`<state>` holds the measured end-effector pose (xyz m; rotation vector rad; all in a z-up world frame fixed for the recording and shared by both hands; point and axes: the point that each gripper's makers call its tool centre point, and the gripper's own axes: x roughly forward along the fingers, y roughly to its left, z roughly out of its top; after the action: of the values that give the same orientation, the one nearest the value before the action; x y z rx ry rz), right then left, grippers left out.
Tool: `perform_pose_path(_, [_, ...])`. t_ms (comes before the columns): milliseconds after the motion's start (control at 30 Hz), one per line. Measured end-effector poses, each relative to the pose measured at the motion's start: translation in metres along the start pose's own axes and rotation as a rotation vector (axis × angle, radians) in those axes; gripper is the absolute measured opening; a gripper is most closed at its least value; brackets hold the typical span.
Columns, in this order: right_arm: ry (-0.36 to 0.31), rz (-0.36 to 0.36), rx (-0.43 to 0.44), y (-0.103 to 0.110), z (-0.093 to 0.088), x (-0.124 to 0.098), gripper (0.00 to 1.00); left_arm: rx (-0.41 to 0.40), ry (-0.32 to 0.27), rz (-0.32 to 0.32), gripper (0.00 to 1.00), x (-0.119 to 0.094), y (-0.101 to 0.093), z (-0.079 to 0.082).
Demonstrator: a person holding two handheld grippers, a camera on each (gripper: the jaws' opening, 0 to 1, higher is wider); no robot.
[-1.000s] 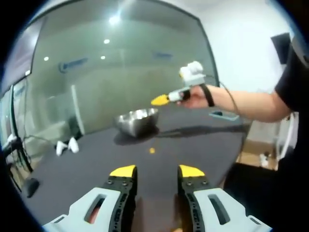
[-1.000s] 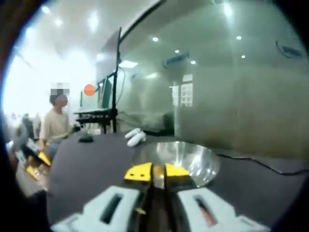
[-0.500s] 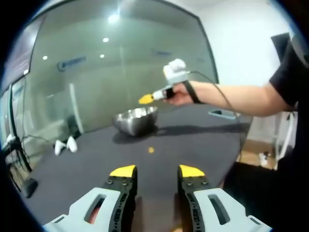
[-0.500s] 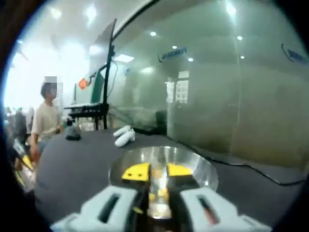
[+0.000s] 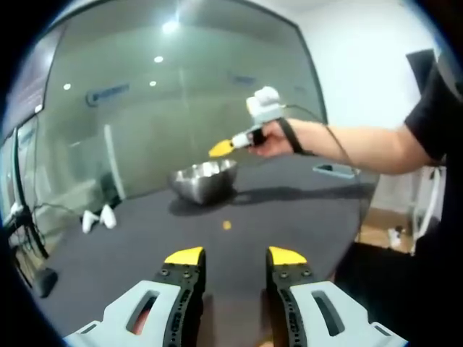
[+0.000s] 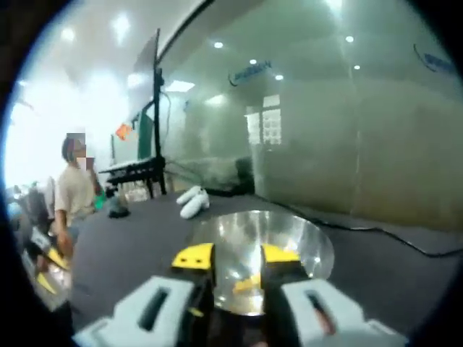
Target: Pick up the QQ candy scattered on the table and place it into the stainless steel bowl on the table
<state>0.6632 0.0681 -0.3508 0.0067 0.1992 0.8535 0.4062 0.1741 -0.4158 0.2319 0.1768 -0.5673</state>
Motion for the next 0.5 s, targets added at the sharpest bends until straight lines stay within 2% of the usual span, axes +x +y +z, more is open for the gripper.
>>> perform_pose_path(33, [-0.010, 0.019, 0.011, 0.005, 0.002, -0.002, 0.28, 0.000, 0.000, -0.001, 0.35, 0.000, -0.001, 0.000])
perform_pose_path(167, [-0.006, 0.040, -0.032, 0.016, 0.003, -0.012, 0.28, 0.005, 0.005, -0.001, 0.35, 0.000, -0.003, 0.001])
perform_pose_path(267, [-0.010, 0.147, -0.097, 0.045, 0.000, -0.026, 0.29, 0.008, 0.010, -0.008, 0.35, -0.001, -0.005, 0.000])
perform_pose_path(333, [-0.010, 0.189, -0.134, 0.058, -0.008, -0.036, 0.30, 0.010, 0.012, -0.009, 0.35, -0.001, -0.006, 0.000])
perform_pose_path(433, [-0.002, 0.199, -0.179, 0.067, -0.023, -0.054, 0.31, 0.012, 0.015, -0.010, 0.35, -0.004, -0.006, 0.000])
perform_pose_path(500, [0.027, 0.200, -0.219, 0.069, -0.038, -0.069, 0.31, 0.004, 0.013, -0.008, 0.35, -0.005, -0.005, 0.000])
